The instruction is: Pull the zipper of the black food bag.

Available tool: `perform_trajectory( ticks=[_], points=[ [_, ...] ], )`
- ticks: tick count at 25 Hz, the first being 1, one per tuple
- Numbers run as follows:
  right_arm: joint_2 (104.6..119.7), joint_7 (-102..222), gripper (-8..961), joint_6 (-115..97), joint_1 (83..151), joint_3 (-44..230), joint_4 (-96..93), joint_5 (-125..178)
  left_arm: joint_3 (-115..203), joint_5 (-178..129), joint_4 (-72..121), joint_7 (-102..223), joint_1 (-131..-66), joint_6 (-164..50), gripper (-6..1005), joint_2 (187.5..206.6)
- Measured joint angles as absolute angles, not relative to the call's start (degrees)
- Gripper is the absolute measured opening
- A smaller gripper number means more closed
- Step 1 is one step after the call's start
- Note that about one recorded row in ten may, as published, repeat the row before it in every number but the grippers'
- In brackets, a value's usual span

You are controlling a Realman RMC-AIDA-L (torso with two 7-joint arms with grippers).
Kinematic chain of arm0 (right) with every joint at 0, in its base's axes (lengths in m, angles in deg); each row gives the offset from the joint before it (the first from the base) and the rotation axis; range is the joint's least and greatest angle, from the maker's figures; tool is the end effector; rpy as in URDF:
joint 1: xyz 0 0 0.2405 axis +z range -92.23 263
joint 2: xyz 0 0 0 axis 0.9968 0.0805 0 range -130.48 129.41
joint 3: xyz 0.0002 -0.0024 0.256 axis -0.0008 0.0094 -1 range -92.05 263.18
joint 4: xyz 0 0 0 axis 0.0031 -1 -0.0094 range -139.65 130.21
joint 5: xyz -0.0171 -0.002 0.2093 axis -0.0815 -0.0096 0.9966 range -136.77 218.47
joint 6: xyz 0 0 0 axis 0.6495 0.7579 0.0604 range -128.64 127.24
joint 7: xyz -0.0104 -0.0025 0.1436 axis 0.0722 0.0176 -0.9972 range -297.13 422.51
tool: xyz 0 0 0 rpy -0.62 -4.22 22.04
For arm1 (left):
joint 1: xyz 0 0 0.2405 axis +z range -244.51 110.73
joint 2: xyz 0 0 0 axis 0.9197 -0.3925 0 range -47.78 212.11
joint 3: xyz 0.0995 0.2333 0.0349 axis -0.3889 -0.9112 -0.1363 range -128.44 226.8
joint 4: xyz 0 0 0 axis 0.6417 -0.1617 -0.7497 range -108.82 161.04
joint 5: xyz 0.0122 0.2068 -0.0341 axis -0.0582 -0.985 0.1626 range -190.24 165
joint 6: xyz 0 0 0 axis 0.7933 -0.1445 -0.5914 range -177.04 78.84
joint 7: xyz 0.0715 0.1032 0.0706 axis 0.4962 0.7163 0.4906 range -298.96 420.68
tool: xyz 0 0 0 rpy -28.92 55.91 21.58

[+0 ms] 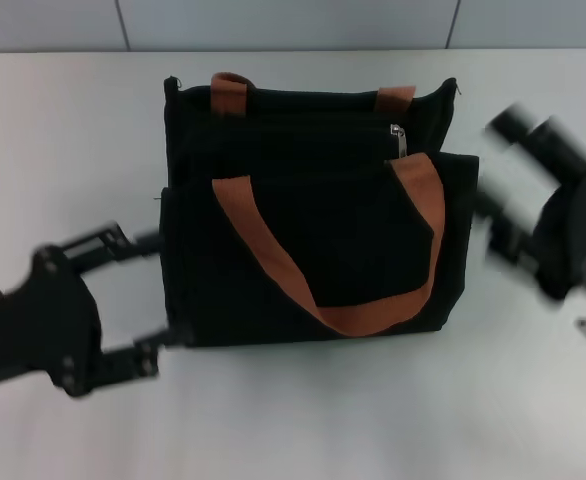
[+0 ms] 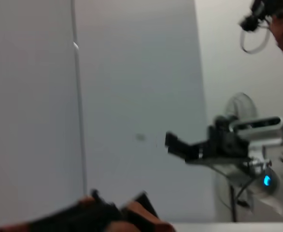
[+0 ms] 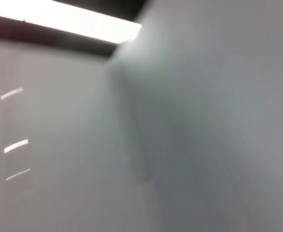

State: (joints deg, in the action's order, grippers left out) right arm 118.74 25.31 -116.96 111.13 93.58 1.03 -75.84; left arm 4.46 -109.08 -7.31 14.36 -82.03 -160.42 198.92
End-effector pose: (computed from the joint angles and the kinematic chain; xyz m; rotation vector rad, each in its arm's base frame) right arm 0.2471 0.2394 -0.0100 -2.2364 0.1798 1.5762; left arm -0.2849 0.2294 0.0256 -2.6068 -0.0072 -1.1088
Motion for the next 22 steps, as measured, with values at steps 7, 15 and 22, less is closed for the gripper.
perform_trajectory(
  ticks=[7,15,22],
  points=[
    [118.77,27.4,739,-117.9,112.0,104.4,6.1,-79.5,4.5,-116.5,-6.8,14.1,-84.3,-160.1,767,199.43],
    [118.69,24.7,735,-113.2,110.0,109.7,7.0,-79.7,4.4,-117.4,-6.6,14.1,-84.6,-159.1,767,200.19],
    [118.98,26.0,733,-110.1,109.8,111.2,6.1,-79.8,4.4,-121.4,-4.6,14.3,-85.2,-157.8,768,200.66]
  ],
)
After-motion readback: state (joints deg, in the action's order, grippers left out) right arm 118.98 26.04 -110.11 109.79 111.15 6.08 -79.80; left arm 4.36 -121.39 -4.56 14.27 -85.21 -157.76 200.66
